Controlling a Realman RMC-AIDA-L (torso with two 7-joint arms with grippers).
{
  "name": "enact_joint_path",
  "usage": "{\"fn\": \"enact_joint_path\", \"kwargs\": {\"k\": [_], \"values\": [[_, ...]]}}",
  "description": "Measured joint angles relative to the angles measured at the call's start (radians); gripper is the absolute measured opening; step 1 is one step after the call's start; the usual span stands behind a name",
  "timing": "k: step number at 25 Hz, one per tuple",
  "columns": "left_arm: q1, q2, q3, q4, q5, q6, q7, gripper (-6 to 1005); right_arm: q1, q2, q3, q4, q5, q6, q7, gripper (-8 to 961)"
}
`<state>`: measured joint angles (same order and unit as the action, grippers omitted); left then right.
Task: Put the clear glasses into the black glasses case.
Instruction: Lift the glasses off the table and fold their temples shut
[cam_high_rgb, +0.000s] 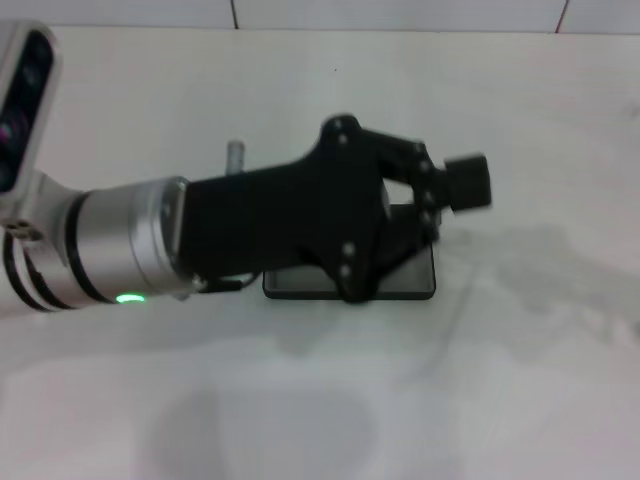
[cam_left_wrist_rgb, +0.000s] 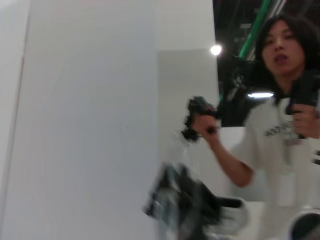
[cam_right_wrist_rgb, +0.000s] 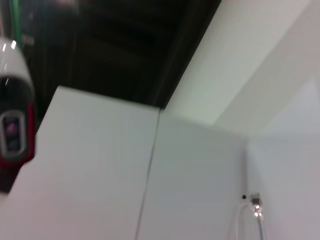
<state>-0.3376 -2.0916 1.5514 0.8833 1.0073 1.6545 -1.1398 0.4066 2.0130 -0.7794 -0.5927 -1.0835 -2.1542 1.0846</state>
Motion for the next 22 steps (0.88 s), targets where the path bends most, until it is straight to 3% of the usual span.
{"fn": "enact_joint_path", "kwargs": {"k": [5,10,15,22], "values": [[-0.07,-0.004,0.078,-0.085,0.008,0.05,0.085,43,0.018,0.002,0.008,0.043,0.139,0.006,-0.01,122],[-0.112,-0.007,0.195,-0.121,-0.046,0.059,0.192,43,0.093,0.002,-0.004,0.17,0.153,0.057,-0.102,123],[-0.115,-0.008,0.304,-0.122,-0.184,0.06,0.311,43,0.154,0.01,-0.105,0.281,0.132,0.109,-0.25,123],[-0.11,-0.009,0.327,-0.124,-0.265,0.06,0.333,43,0.195,0.016,-0.256,0.317,0.139,0.167,-0.3,123]]}}
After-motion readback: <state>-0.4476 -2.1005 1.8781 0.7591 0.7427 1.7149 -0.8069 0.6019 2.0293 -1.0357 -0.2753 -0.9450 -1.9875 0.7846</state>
